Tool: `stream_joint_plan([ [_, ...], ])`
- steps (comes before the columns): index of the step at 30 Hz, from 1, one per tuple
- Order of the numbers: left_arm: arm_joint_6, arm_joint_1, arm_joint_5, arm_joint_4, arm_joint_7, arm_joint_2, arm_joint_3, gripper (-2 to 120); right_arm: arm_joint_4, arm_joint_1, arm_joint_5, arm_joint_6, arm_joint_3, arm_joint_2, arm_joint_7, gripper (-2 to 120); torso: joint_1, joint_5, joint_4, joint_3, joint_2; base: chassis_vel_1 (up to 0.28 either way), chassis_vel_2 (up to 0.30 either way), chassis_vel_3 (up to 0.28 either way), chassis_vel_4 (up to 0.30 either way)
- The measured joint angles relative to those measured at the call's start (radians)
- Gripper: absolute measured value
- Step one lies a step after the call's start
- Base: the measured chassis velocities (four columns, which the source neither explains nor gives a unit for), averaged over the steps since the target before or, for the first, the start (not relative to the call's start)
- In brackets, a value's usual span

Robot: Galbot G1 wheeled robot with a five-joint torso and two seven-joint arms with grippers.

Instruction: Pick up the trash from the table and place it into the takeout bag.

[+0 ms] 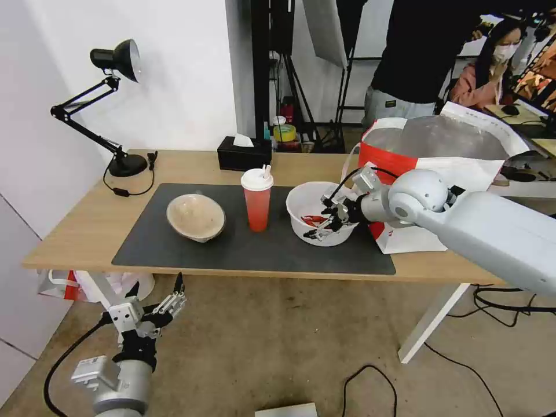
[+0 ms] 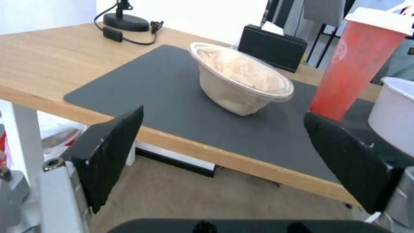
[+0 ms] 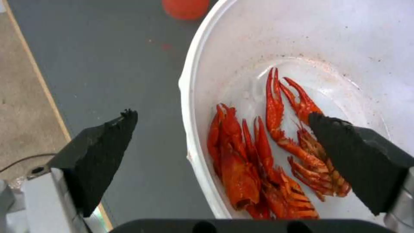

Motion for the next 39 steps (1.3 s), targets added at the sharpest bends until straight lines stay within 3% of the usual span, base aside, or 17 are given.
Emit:
stream_joint_plan([
  [5,-0.001,-0.002,-0.001,0.001,0.000,0.000,0.001,100,-0.010,-0.005,-0.006,0.000,0.000,0.003,0.000,96,0.000,0.0000,0.0000,0.000,0.000,0.000,0.000,0.000,0.000],
  [15,-0.015,-0.006,-0.003,0.005,-0.001,0.000,0.001,100,-0.030,-0.022,-0.010,0.000,0.001,0.010,-0.001,64,0.000,0.0000,0.0000,0.000,0.000,0.000,0.000,0.000,0.000],
  [18,-0.019,-0.007,-0.004,0.005,0.000,0.000,0.001,100,-0.039,-0.025,-0.010,0.000,0.001,0.017,-0.002,48,0.000,0.0000,0.0000,0.000,0.000,0.000,0.000,0.000,0.000],
  [20,-0.020,-0.008,-0.004,0.005,0.000,0.000,0.001,100,-0.041,-0.026,-0.010,0.000,0.001,0.019,-0.002,45,0.000,0.0000,0.0000,0.000,0.000,0.000,0.000,0.000,0.000],
  [24,-0.021,-0.011,-0.007,0.010,0.001,0.000,0.000,100,-0.050,-0.033,-0.011,0.000,0.001,0.026,-0.002,25,0.000,0.0000,0.0000,0.000,0.000,0.000,0.000,0.000,0.000],
  [32,-0.021,-0.021,-0.012,0.017,0.001,0.000,0.003,100,-0.058,-0.034,-0.012,0.000,0.003,0.032,0.000,0,0.000,0.0000,0.0000,0.000,0.000,0.000,0.000,0.000,0.000],
  [39,-0.020,-0.027,-0.022,0.023,-0.001,0.001,0.000,100,-0.065,-0.028,-0.009,0.000,0.002,0.038,0.000,0,0.000,0.0000,0.0000,0.000,0.000,0.000,0.000,0.000,0.000],
])
